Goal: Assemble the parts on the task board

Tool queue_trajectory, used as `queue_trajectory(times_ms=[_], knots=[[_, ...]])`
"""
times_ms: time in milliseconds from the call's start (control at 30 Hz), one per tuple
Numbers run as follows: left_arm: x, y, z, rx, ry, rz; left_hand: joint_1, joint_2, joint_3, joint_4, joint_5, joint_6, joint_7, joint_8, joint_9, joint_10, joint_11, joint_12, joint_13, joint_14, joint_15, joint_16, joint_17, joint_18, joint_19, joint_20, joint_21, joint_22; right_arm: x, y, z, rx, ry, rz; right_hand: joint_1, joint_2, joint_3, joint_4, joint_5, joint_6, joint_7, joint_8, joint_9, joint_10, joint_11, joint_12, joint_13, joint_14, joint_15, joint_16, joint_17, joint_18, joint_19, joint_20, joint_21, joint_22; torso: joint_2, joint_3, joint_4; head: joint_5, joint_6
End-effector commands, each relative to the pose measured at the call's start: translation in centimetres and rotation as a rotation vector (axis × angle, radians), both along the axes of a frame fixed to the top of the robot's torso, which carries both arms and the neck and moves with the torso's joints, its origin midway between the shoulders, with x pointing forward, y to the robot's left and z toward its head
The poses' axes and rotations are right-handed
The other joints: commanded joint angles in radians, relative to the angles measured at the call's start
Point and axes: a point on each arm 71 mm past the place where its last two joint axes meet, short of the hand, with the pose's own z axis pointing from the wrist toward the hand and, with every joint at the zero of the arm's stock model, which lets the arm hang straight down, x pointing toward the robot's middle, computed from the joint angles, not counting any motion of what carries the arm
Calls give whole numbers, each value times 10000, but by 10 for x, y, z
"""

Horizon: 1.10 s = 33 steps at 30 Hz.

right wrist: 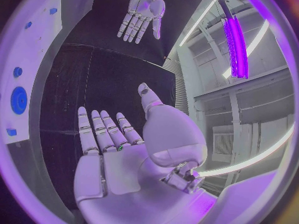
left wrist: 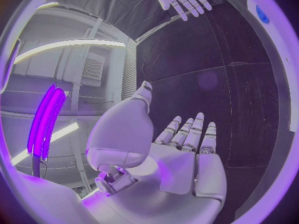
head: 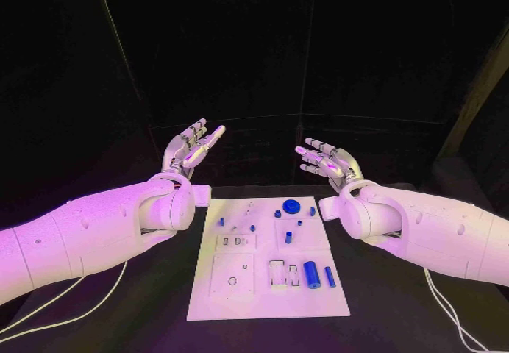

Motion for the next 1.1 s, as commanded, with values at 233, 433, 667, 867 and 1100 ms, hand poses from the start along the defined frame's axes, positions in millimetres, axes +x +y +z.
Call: queue_trajectory(times_ms=[233, 433, 667, 867, 1100], knots=[[0, 6, 3, -560, -382, -837, 472, 210, 13, 31, 41, 654, 1113, 129, 70, 915, 404, 151, 87, 1241, 318, 340, 199, -38, 515, 143, 267, 137, 15, -16, 6, -3210, -1509, 1749, 1912, 59, 350, -1425, -15, 5238, 760, 833, 280, 5247, -690, 928, 152, 5918, -905, 1248, 229, 994, 3778, -281, 1552, 545, 127, -38, -57, -74, -114], [-4, 11, 5, -618, -410, -921, 681, 460, -120, -208, 50, 2345, 1320, 388, 209, 3362, 642, 471, 256, 4124, 395, 1125, 564, -162, 3707, 132, 1573, 801, 16, -18, 6, -5118, -1973, 2036, 2026, -199, 739, -1454, 62, 5898, 529, 676, 241, 6125, -932, 651, 146, 7040, -1277, 1151, 222, 988, 4551, -675, 1971, 634, 308, -49, -39, -109, -41], [-12, 15, 10, -499, -622, -935, 957, 684, -81, -633, 54, 6189, 1030, 1181, 467, 7106, 22, 1259, 415, 6717, -379, 1926, 867, 372, 6713, -109, 2845, 1237, 20, -16, 13, -7195, -2442, 2503, 1887, -496, 1135, -1440, 59, 6435, 397, 468, 245, 6932, -1174, 295, 160, 8112, -1586, 1004, 312, 966, 5343, -1074, 2706, 932, 602, -75, 18, -139, 133], [-24, 12, 14, -459, -664, -1802, 1182, 815, 175, -927, 58, 6729, 874, 1177, 382, 7893, -213, 1295, 436, 7825, -713, 2170, 1253, 385, 7636, -419, 3087, 1249, 23, -7, 19, -8786, -2932, 2947, 1953, -736, 1348, -1440, 106, 6755, 251, 379, 257, 7462, -1375, 173, 188, 9375, -1957, 1340, 649, 980, 6043, -1462, 3591, 1383, 902, -112, 31, -197, 284], [-36, 8, 18, -507, -640, -2491, 1215, 811, 402, -1090, 62, 6962, 774, 1109, 354, 8301, -328, 1257, 470, 8082, -822, 2111, 1446, 381, 7895, -522, 3056, 1177, 24, 8, 22, -10516, -3386, 3379, 1966, -1009, 1483, -1422, 191, 6990, 113, 276, 247, 7894, -1615, 118, 207, 10520, -2287, 2152, 1368, 952, 6628, -1868, 4925, 2153, 1183, -163, 114, -274, 381]])
